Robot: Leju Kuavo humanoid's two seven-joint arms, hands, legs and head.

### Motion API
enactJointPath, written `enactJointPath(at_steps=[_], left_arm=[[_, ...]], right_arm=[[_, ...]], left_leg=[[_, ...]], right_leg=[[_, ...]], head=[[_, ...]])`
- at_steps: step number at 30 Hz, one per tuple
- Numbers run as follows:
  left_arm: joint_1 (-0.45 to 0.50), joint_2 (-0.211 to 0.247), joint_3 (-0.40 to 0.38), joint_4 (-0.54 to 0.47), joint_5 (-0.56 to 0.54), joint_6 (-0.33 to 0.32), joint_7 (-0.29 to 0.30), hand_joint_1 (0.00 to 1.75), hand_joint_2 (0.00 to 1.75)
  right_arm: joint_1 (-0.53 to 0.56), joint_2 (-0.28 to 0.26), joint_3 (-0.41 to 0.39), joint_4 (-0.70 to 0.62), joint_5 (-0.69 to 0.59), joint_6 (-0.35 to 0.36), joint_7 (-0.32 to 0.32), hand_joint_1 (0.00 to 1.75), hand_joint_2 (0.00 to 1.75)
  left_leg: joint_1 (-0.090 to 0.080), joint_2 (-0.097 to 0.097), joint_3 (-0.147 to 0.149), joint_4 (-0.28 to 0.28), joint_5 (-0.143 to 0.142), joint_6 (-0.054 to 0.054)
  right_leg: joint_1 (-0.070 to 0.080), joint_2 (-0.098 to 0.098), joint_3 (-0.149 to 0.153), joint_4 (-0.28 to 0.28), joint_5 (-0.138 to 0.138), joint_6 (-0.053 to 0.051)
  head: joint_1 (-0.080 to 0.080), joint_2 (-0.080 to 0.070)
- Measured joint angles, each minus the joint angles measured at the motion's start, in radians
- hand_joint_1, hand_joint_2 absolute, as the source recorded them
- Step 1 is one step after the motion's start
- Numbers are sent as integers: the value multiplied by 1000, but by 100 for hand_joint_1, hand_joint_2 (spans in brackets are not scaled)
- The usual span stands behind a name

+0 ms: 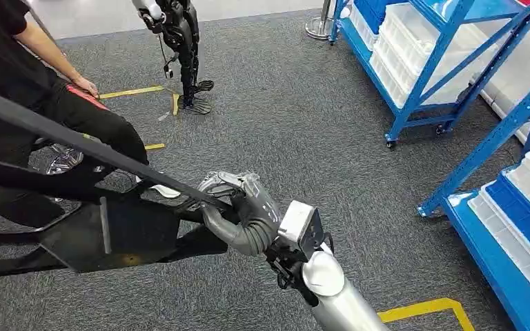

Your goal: Take the parts from the cabinet and place them on the table.

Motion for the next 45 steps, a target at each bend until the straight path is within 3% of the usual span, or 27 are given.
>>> enactJointPath(at_steps=[1, 3, 4, 6, 7, 10, 14, 15, 16, 17, 19, 20, 22, 23, 24, 26, 27, 28, 32, 33, 34, 35, 38, 40, 42, 43, 45], left_arm=[[0, 0, 0, 0, -3, 1, 0, 0, 175], [-3, -4, 0, 0, -8, 2, 2, 0, 175], [-7, -3, 0, 0, -9, 2, 3, 0, 175], [-8, -4, 0, 0, -11, 2, 3, 0, 175], [-6, -4, 0, 0, -12, 2, 5, 0, 175], [-5, -6, 0, 0, -12, 0, 5, 0, 175], [-5, -6, 0, 0, -12, 0, 5, 0, 175], [-5, -4, 0, 0, -13, -1, 6, 0, 175], [-4, -4, 0, 0, -13, -1, 6, 0, 175], [3, -2, 0, 0, -13, -1, 6, 0, 175], [0, -6, -1, 0, -13, -1, 6, 0, 175], [-4, -5, 0, 0, -13, -1, 6, 0, 175], [-4, -6, -1, 0, -14, -1, 6, 0, 175], [-2, -8, -1, 0, -15, -1, 6, 0, 175], [-1, -8, -1, 0, -15, -1, 6, 0, 175], [-3, -8, -1, 0, -16, -1, 7, 0, 175], [-4, -7, 0, 0, -16, -1, 8, 0, 175], [-9, -5, 0, -1, -16, -2, 8, 0, 175], [-13, -1, 0, -1, -8, 0, 5, 0, 175], [-12, -3, 0, -1, -7, 4, 6, 0, 175], [-16, -6, 1, -1, -7, 9, 7, 0, 175], [-21, -6, 1, -2, -6, 12, 8, 0, 175], [-20, -12, 2, -1, 5, 17, -1, 0, 175], [-13, -15, 6, -1, 8, 17, -8, 0, 175], [-11, -18, 7, -1, 11, 17, -16, 0, 175], [-11, -17, 8, -1, 11, 17, -19, 0, 175], [-7, -15, 9, -1, 11, 17, -23, 0, 175]], right_arm=[[0, 3, 0, -1, 0, 0, 0, 175, 175], [-4, -2, 0, 3, -1, 0, -2, 175, 175], [-2, -6, 0, 5, -1, 0, -2, 175, 175], [4, -15, -1, 11, 0, 0, 0, 175, 175], [6, -17, 0, 14, 0, 0, 0, 175, 175], [3, -18, 0, 15, 0, 0, 0, 175, 175], [3, -18, 0, 15, 0, 0, -1, 175, 175], [3, -18, 2, 18, 1, 0, -1, 175, 175], [3, -19, 2, 19, 1, 0, -1, 175, 175], [2, -10, 1, 20, 2, 0, -1, 175, 175], [-2, -6, 0, 21, 1, 0, -3, 175, 175], [-2, -6, 0, 21, 2, 0, -3, 175, 175], [-1, -7, -1, 23, 3, 0, -3, 175, 175], [-1, -8, -1, 24, 3, 0, -3, 175, 175], [-1, -8, 0, 24, 5, 0, -3, 175, 175], [-5, -7, 0, 24, 6, 0, -3, 175, 175], [-8, -3, 0, 24, 7, 0, -3, 175, 175], [-11, 0, 0, 24, 8, 0, -3, 175, 175], [-37, 18, 0, 36, 2, 24, 8, 175, 175], [-52, 28, 0, 39, -2, 34, 12, 175, 175], [-69, 32, 2, 50, -7, 40, 13, 175, 175], [-84, 33, 5, 59, -10, 47, 13, 175, 175], [-93, 33, 8, 93, -13, 62, 17, 175, 175], [-104, 35, 15, 108, -14, 71, 18, 175, 175], [-122, 40, 18, 118, -20, 72, 17, 175, 175], [-130, 41, 19, 124, -21, 72, 17, 175, 175], [-134, 45, 21, 132, -22, 73, 17, 175, 175]], left_leg=[[13, -15, 18, -20, 12, 9], [15, -38, 27, -30, 17, 18], [19, -56, 27, -30, 17, 19], [20, -90, 26, -29, 17, 20], [21, -105, 26, -28, 16, 19], [28, -149, 29, -21, 12, 11], [29, -153, 29, -19, 11, 9], [24, -180, 18, 0, 0, -8], [26, -186, 14, -2, 4, -12], [32, -201, 10, -5, 4, -23], [25, -97, -16, 56, -34, -31], [27, -72, -54, 133, -74, -35], [31, -61, -135, 286, -130, -39], [33, -60, -150, 309, -127, -39], [33, -58, -139, 284, -104, -37], [30, -43, -57, 125, -20, -25], [21, 8, -3, 30, 16, -11], [7, 44, 7, 7, -4, -11], [-2, -8, 7, -11, 4, 9], [17, -23, 31, -37, 18, 12], [14, -31, 38, -47, 23, 16], [16, -46, 38, -47, 25, 20], [20, -98, 36, -46, 25, 20], [26, -132, 38, -43, 23, 16], [33, -164, 37, -31, 15, 2], [32, -176, 30, -18, 8, -8], [33, -191, 20, -15, 6, -21]], right_leg=[[5, 1, -5, 3, -9, 7], [-3, 99, -31, 86, -45, -1], [-4, 121, -74, 168, -77, -7], [-5, 132, -154, 306, -118, -5], [-6, 132, -165, 314, -111, 3], [-16, 146, -88, 123, -10, 40], [-18, 151, -77, 99, 0, 43], [-27, 194, -38, 14, 29, 36], [-22, 186, -39, 19, 31, 25], [-34, 161, -38, 15, 36, 9], [-28, 141, -32, 14, 33, -7], [-24, 130, -32, 14, 31, -11], [-17, 101, -32, 14, 27, -16], [-15, 89, -32, 14, 26, -18], [-13, 77, -30, 14, 24, -20], [-9, 54, -24, 14, 19, -24], [-8, 46, -19, 14, 16, -23], [0, 36, -18, 13, 13, -17], [3, -8, -4, 1, 9, -3], [7, 9, -8, 10, 0, 3], [0, 69, -20, 46, -12, 3], [-2, 106, -54, 116, -40, -1], [-7, 131, -166, 312, -100, 1], [-14, 133, -147, 242, -52, 27], [-28, 169, -64, 58, 35, 58], [-37, 209, -48, 14, 43, 61], [-26, 185, -42, 14, 44, 32]], head=[[-1, 0], [0, 0], [5, 0], [5, 0], [5, 0], [5, 0], [5, 0], [6, 0], [4, 0], [5, 0], [-3, 0], [-2, 0], [-2, 0], [-2, 0], [-2, 0], [-2, 0], [-2, 0], [-1, 0], [-2, 0], [0, 0], [-1, 0], [0, 0], [1, 0], [1, 0], [1, 0], [2, 0], [1, 0]])
